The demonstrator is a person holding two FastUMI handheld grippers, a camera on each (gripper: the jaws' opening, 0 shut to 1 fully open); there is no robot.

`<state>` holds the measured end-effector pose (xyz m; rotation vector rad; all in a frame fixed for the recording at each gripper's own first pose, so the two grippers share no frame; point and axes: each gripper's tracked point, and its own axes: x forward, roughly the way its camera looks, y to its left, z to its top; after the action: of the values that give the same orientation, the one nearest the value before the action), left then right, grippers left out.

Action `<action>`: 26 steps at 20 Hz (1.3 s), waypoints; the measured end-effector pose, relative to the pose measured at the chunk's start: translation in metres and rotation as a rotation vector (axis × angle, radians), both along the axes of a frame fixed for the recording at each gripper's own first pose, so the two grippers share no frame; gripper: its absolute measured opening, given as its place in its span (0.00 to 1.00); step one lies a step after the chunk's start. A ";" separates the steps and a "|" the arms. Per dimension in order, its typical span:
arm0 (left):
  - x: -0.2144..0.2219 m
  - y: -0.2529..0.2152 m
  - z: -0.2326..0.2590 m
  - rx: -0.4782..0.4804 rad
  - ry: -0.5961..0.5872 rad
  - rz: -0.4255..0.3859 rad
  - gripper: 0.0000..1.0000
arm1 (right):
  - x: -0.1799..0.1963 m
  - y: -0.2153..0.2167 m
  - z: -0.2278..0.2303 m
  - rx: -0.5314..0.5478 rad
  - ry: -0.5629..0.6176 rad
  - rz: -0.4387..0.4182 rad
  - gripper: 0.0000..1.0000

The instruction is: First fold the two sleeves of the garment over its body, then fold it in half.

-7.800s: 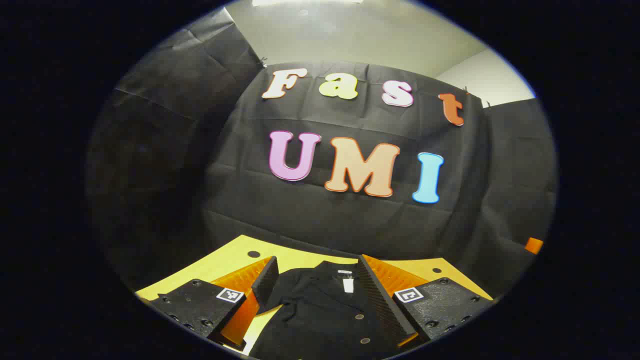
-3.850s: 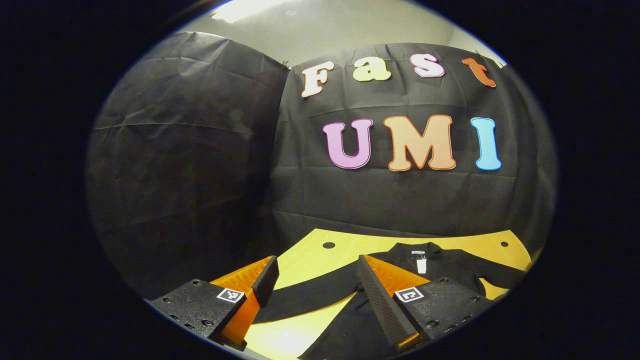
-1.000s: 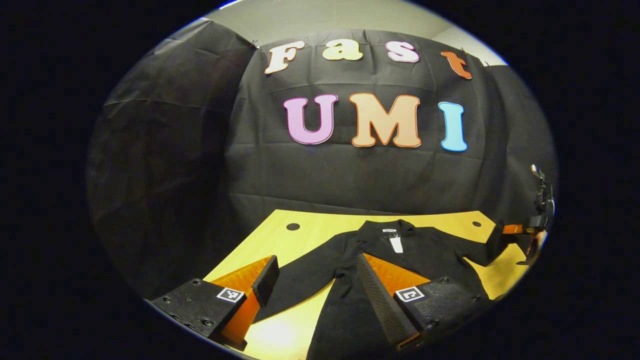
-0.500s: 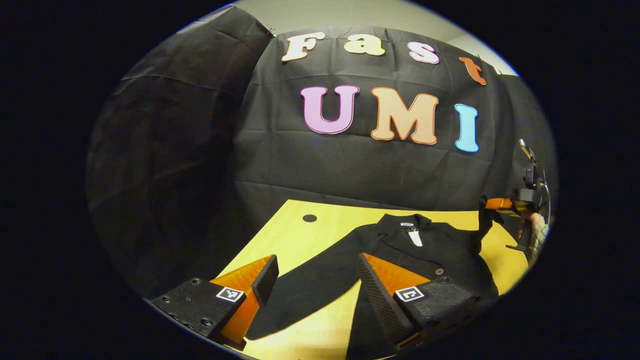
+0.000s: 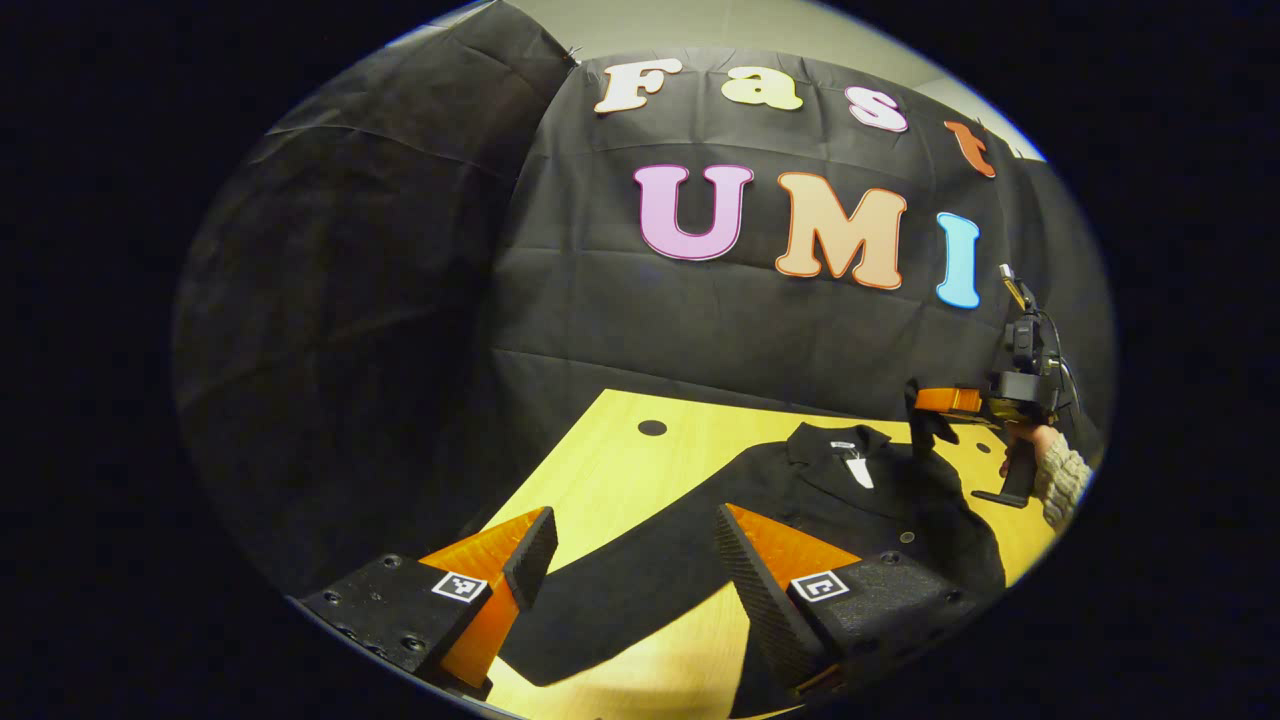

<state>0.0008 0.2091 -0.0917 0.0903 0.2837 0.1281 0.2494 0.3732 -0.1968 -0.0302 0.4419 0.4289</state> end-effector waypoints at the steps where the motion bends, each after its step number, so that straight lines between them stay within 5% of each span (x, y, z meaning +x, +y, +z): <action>1: -0.001 0.003 -0.002 0.003 0.008 0.005 0.94 | -0.001 0.007 -0.011 -0.012 0.013 0.025 0.05; 12: 0.002 0.030 -0.042 0.004 0.096 0.070 0.96 | -0.004 0.046 -0.118 -0.020 0.147 0.194 0.02; 18: -0.003 0.046 -0.046 0.002 0.101 0.114 0.95 | -0.014 0.049 -0.128 0.006 0.202 0.254 0.02; 19: -0.004 0.048 -0.050 -0.006 0.103 0.124 0.95 | -0.018 0.054 -0.127 0.023 0.213 0.273 0.11; 22: -0.008 0.053 -0.058 -0.031 0.116 0.151 0.96 | -0.025 0.068 -0.129 0.047 0.218 0.294 0.63; 23: -0.009 0.056 -0.062 -0.034 0.121 0.162 0.96 | -0.024 0.064 -0.126 0.032 0.202 0.289 0.69; 25: -0.014 0.061 -0.066 -0.033 0.125 0.180 0.96 | -0.024 0.063 -0.119 0.021 0.169 0.295 0.98; 26: -0.016 0.065 -0.070 -0.031 0.130 0.194 0.96 | -0.024 0.061 -0.114 0.018 0.152 0.296 0.98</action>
<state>-0.0151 0.2738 -0.1621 0.0404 0.4241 0.3107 0.2259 0.4346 -0.3110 -0.0462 0.5862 0.7290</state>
